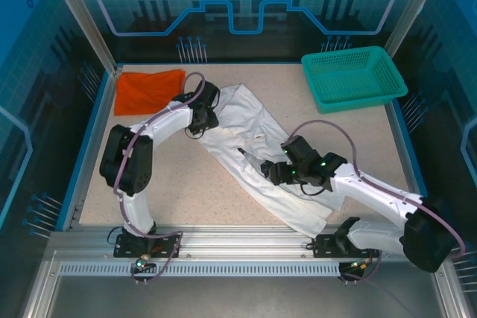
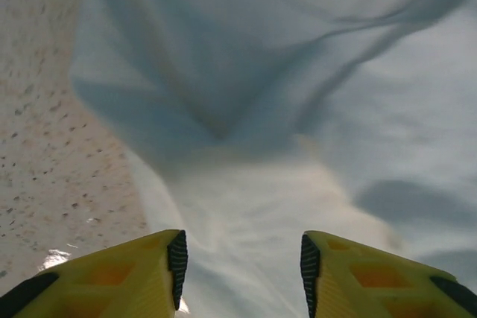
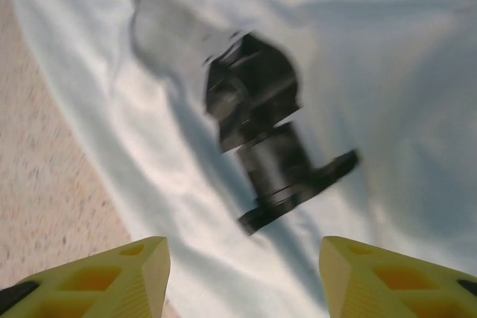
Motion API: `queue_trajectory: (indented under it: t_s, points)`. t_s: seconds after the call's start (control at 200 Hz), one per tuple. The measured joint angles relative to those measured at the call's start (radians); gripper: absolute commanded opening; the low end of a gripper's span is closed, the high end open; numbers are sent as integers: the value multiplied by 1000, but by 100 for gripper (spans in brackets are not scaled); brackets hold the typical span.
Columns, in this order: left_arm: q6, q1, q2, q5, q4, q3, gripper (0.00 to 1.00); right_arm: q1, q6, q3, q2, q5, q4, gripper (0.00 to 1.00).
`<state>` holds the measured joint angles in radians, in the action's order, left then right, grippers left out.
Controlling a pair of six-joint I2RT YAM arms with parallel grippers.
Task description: Fold and stack the t-shirts
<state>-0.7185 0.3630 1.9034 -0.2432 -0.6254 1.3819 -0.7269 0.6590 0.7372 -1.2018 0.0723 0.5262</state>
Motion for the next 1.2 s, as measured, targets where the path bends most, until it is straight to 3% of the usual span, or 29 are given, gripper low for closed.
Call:
queue_trajectory:
  t_s: [0.105, 0.29, 0.475, 0.7, 1.106, 1.201]
  points:
    - [3, -6, 115, -17, -13, 43, 45, -54, -23, 14, -89, -34, -5, 53]
    - [44, -7, 303, -56, -77, 301, 45, -109, -4, 14, -222, -68, -28, 53]
    - [105, -8, 536, -54, -168, 687, 45, -123, 61, 46, -341, -69, -52, 53]
    - [170, -13, 804, -2, -253, 1167, 53, -123, 167, 182, -484, -108, -131, 53]
    - [226, -79, 838, 142, -132, 1233, 61, -157, 412, 535, -776, -166, -212, 57]
    - [238, -91, 838, 160, -106, 1250, 69, -171, 452, 597, -812, -148, -188, 59]
